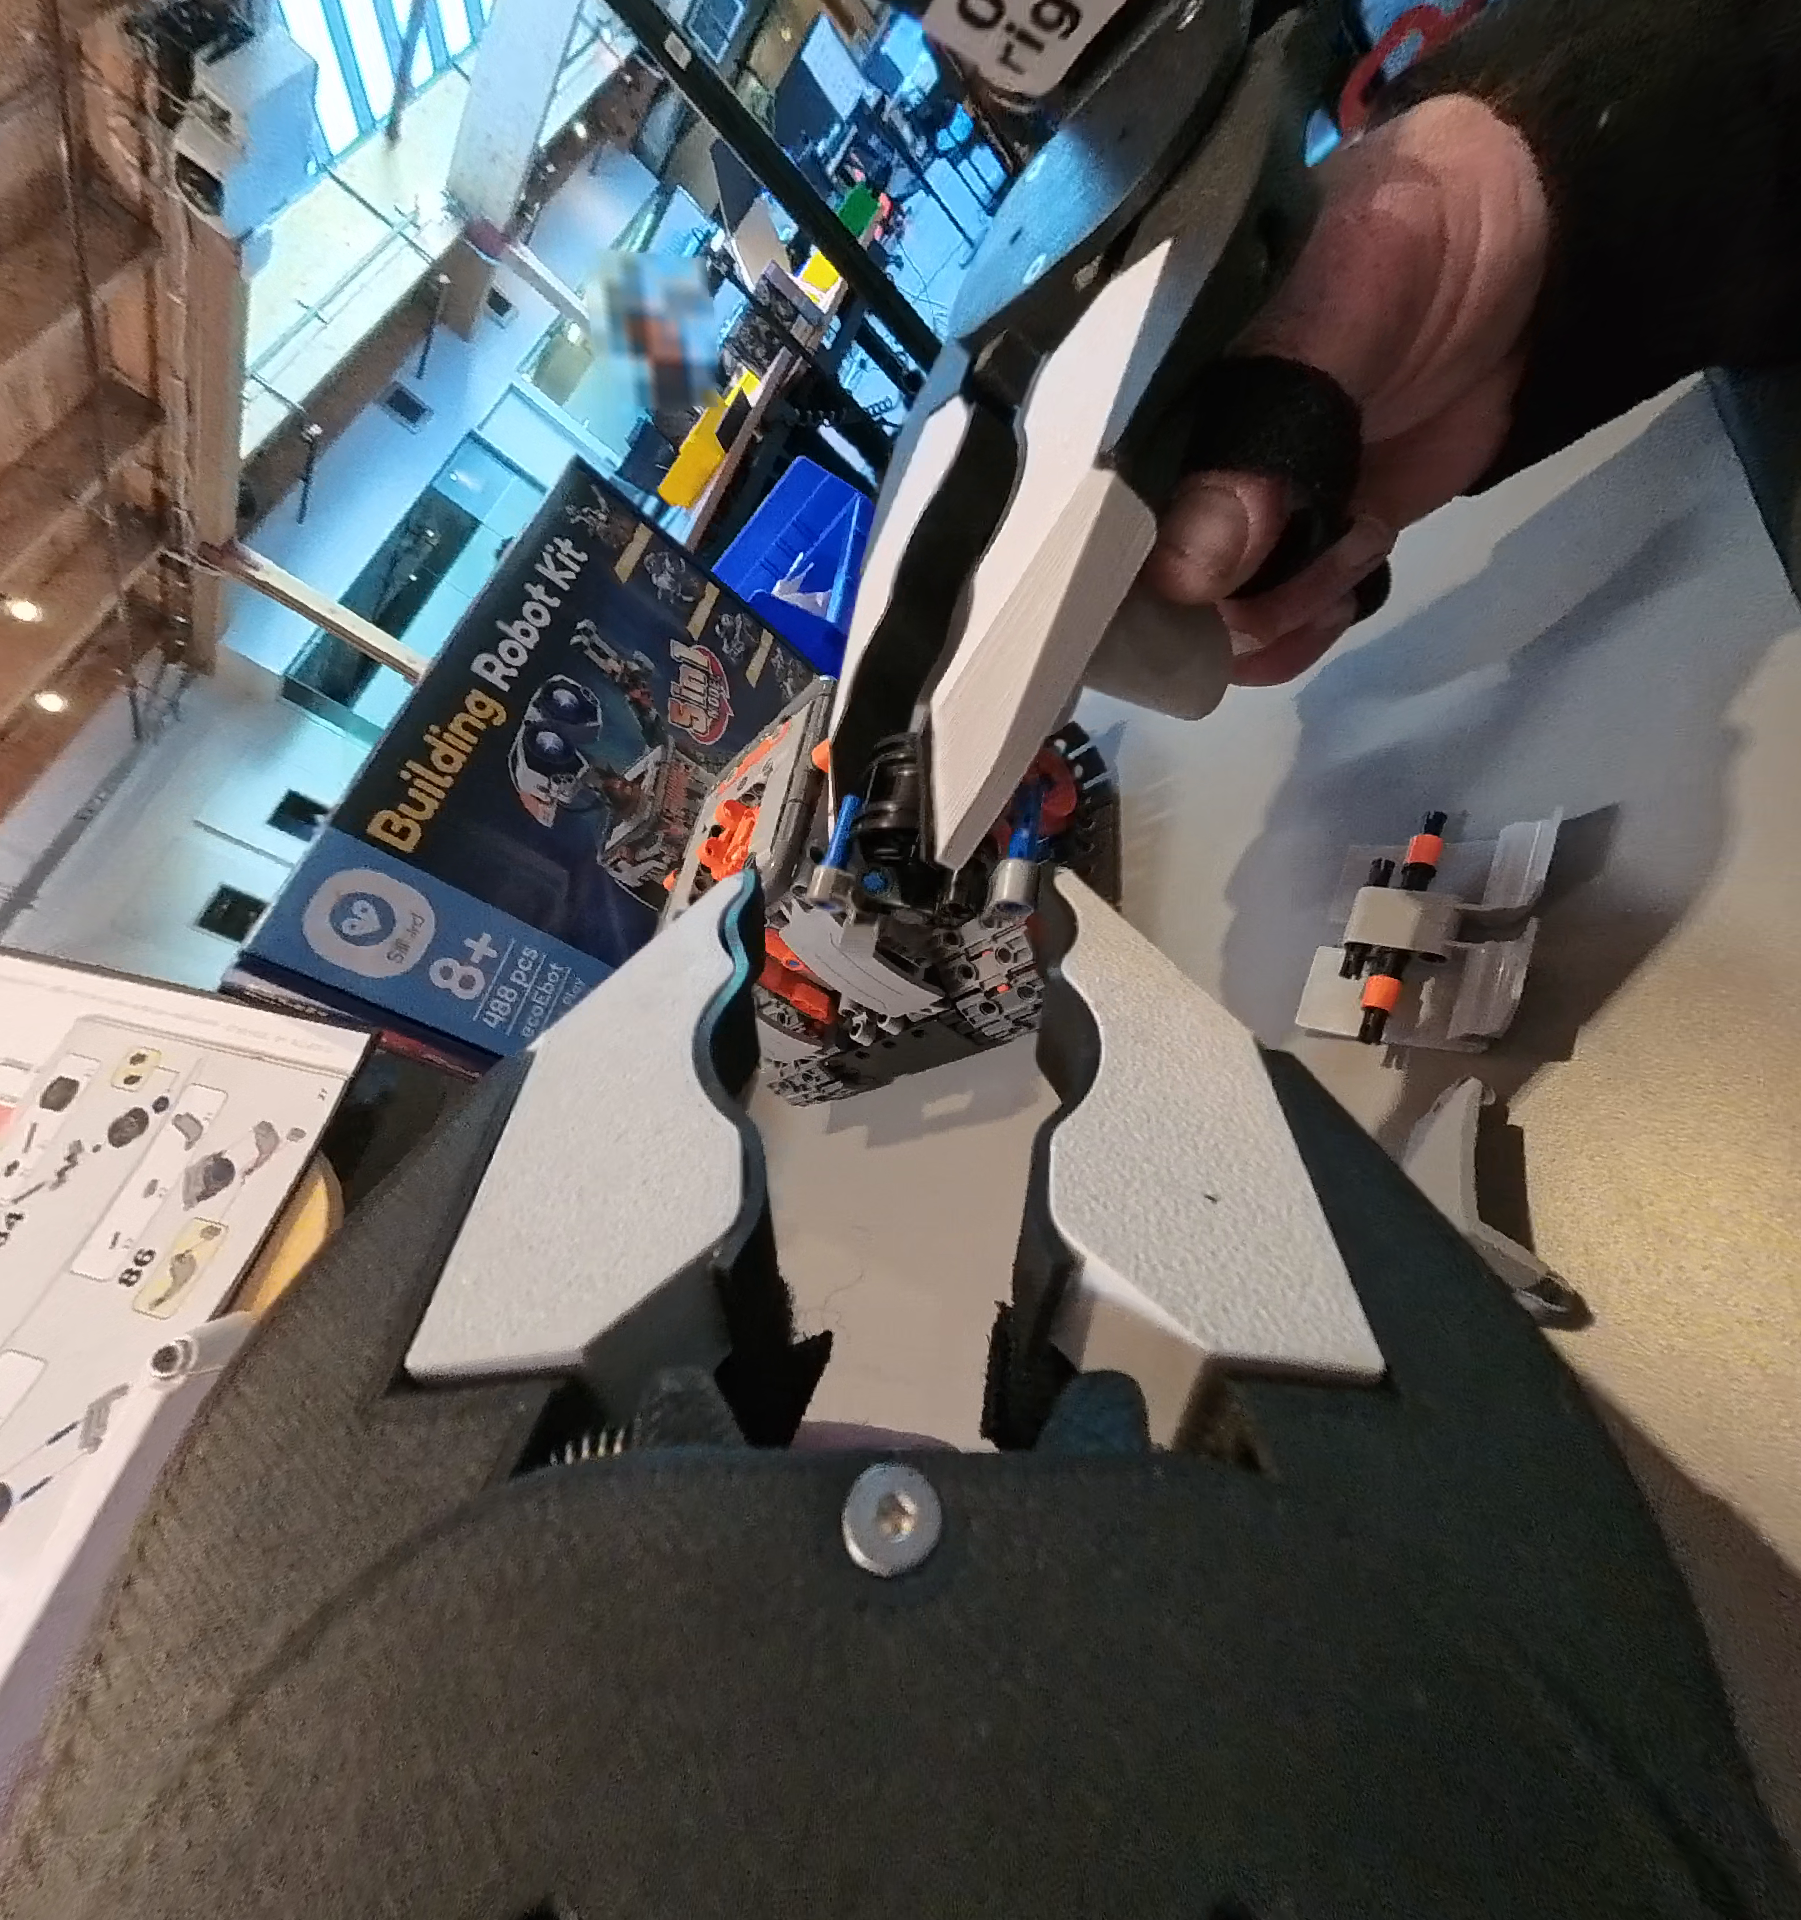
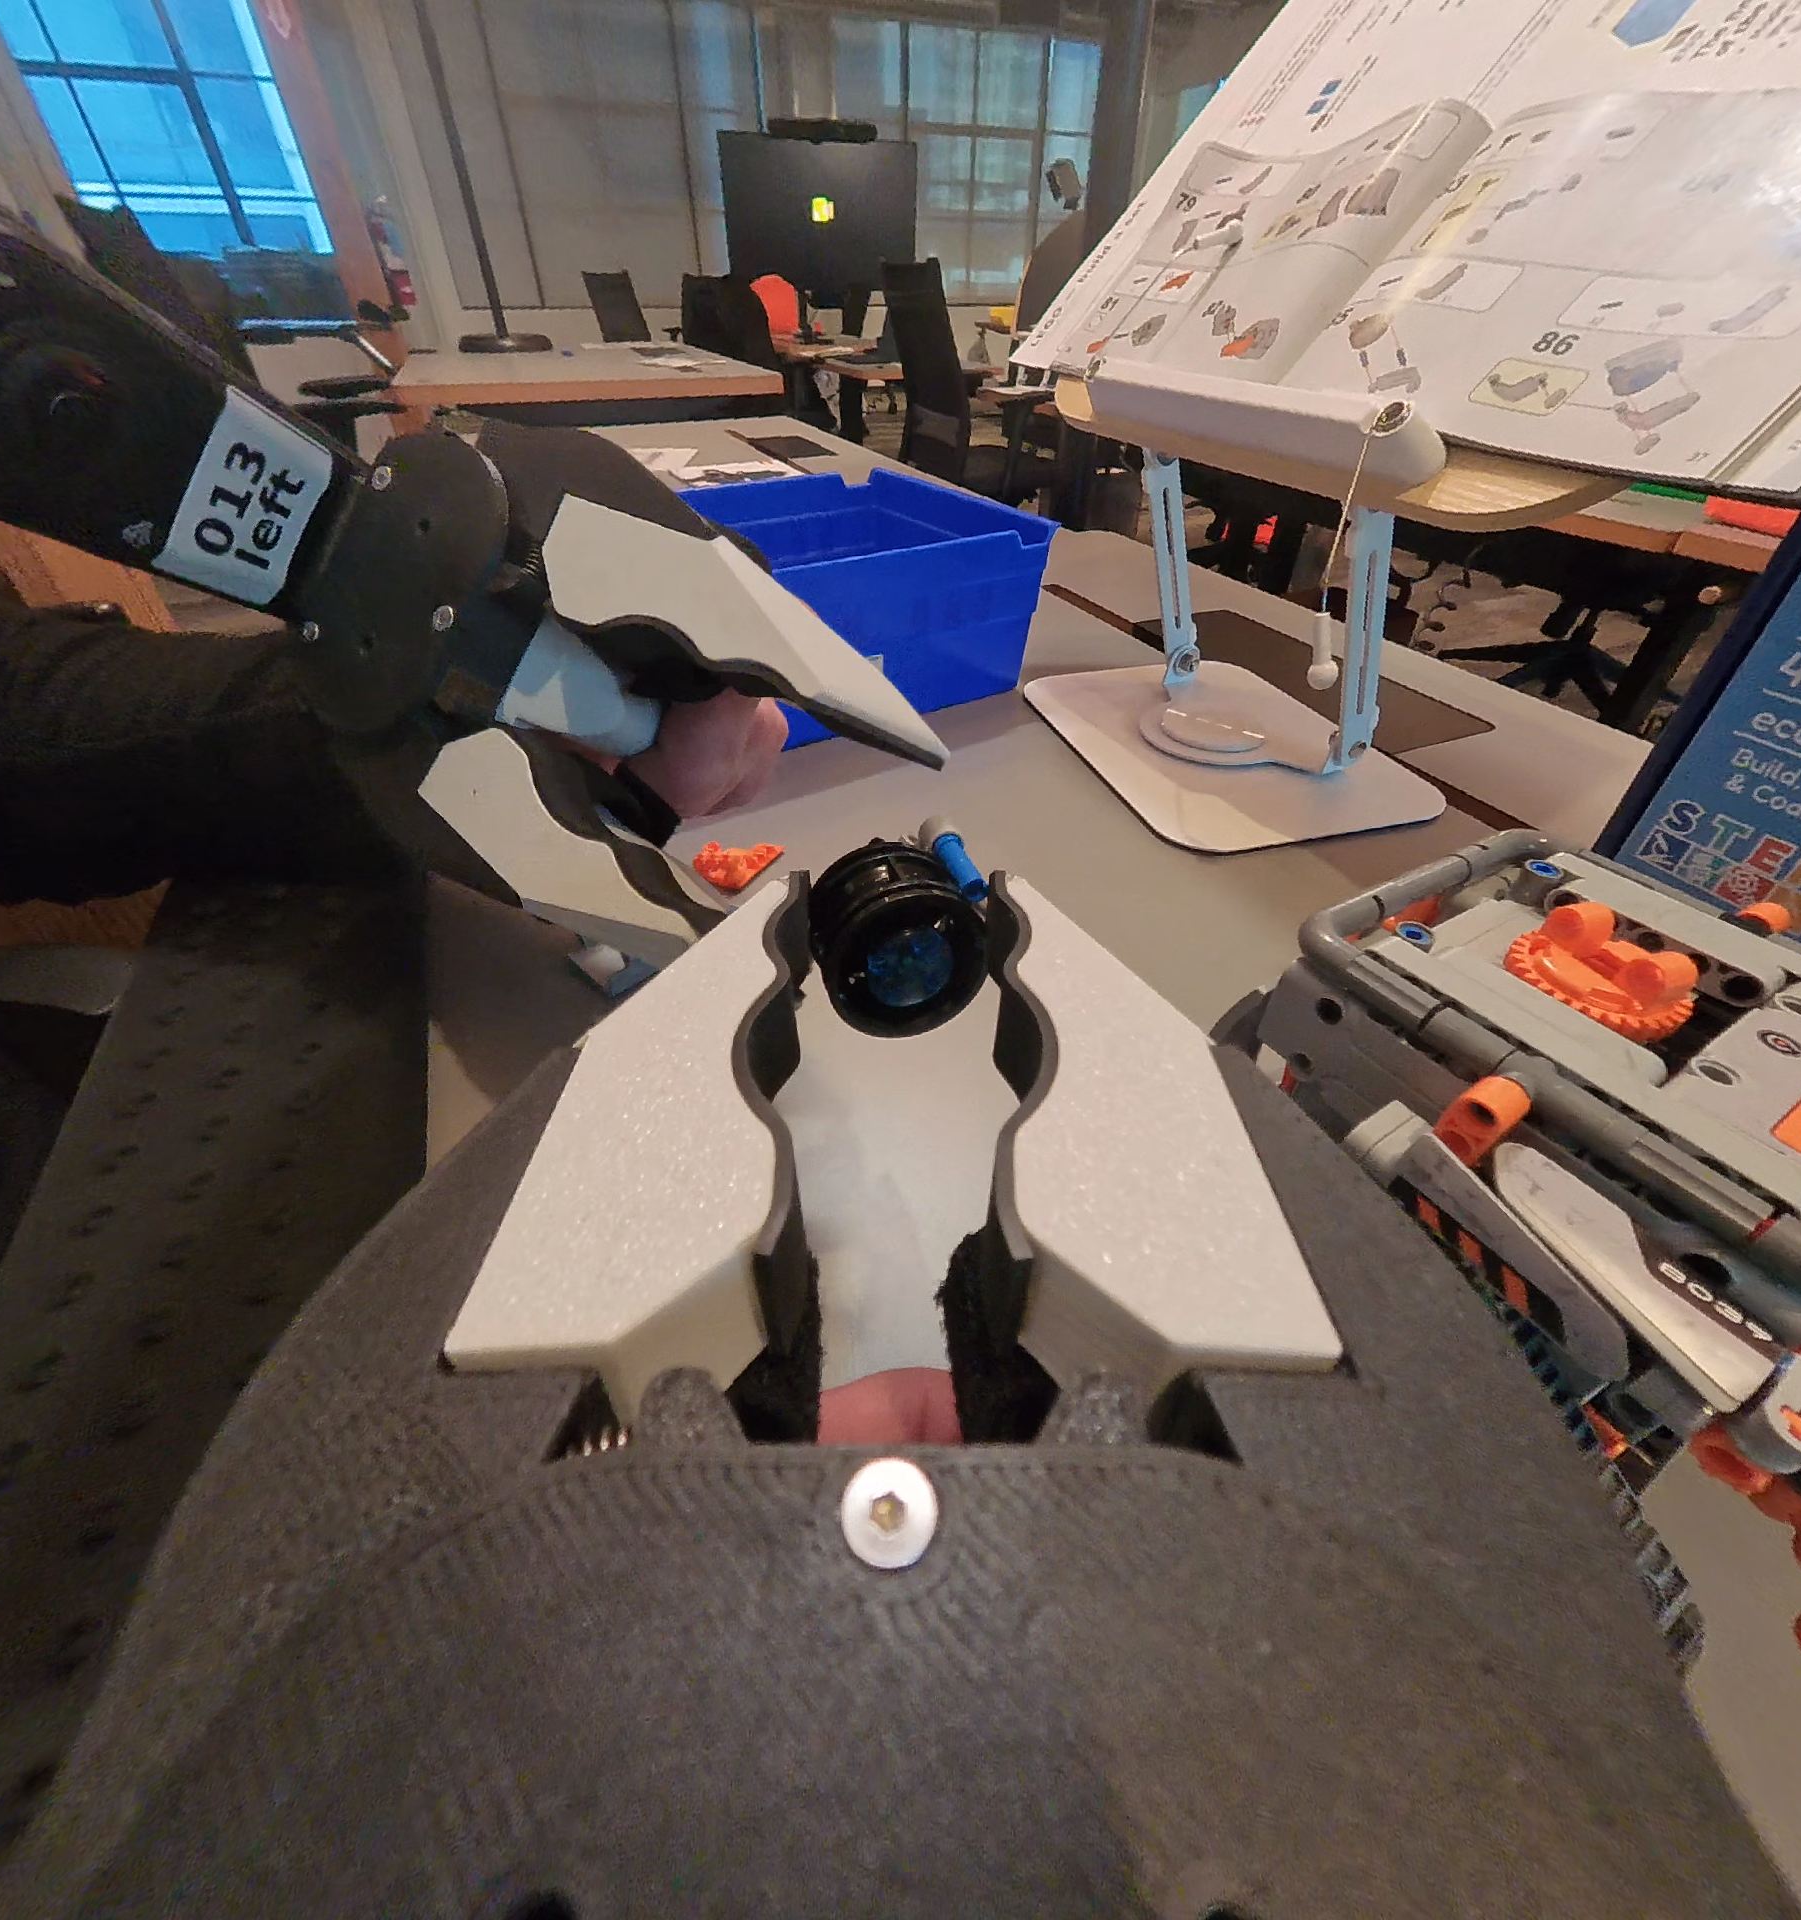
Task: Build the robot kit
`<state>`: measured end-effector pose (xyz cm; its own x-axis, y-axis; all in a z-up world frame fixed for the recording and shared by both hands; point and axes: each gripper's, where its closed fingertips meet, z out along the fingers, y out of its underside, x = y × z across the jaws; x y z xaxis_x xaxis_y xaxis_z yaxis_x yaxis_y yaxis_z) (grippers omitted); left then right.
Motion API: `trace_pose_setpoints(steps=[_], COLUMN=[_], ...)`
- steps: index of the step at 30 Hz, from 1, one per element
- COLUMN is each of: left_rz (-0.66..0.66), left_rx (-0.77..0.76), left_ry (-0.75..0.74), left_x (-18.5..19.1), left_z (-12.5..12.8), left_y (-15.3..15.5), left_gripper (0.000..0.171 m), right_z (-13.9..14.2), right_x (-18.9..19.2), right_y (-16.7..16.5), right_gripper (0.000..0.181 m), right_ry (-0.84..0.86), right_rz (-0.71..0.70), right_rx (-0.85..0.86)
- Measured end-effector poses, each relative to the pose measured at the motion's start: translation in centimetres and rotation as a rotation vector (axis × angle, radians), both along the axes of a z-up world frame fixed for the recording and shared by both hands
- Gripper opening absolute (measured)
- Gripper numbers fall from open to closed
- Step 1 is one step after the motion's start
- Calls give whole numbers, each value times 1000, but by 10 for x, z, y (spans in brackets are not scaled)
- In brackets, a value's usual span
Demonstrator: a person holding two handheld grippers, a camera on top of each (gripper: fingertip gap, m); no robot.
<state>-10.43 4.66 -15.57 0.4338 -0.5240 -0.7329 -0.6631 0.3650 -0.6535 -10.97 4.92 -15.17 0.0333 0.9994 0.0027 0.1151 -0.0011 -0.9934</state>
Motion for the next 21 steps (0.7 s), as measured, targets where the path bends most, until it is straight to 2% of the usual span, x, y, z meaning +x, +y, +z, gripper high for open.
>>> trace_pose_setpoints(steps=[7,12,14,21], left_rz=[-31,-4,-1,-23], left_rx=[-108,-33,-20,32], left_ry=[-39,37,64,-4], left_x=[1,-2,0,-2], left_z=[-9,-12,-15,4], left_y=[-1,3,3,-2], left_gripper=[64,45,45,28], right_z=[0,-2,-2,1], right_x=[-1,-2,-2,1], right_y=[-5,-8,-7,-4], right_gripper=[31,32,31,32], right_ry=[-5,-16,-15,-10], right_rz=[25,33,29,7], right_rx=[33,47,49,59])
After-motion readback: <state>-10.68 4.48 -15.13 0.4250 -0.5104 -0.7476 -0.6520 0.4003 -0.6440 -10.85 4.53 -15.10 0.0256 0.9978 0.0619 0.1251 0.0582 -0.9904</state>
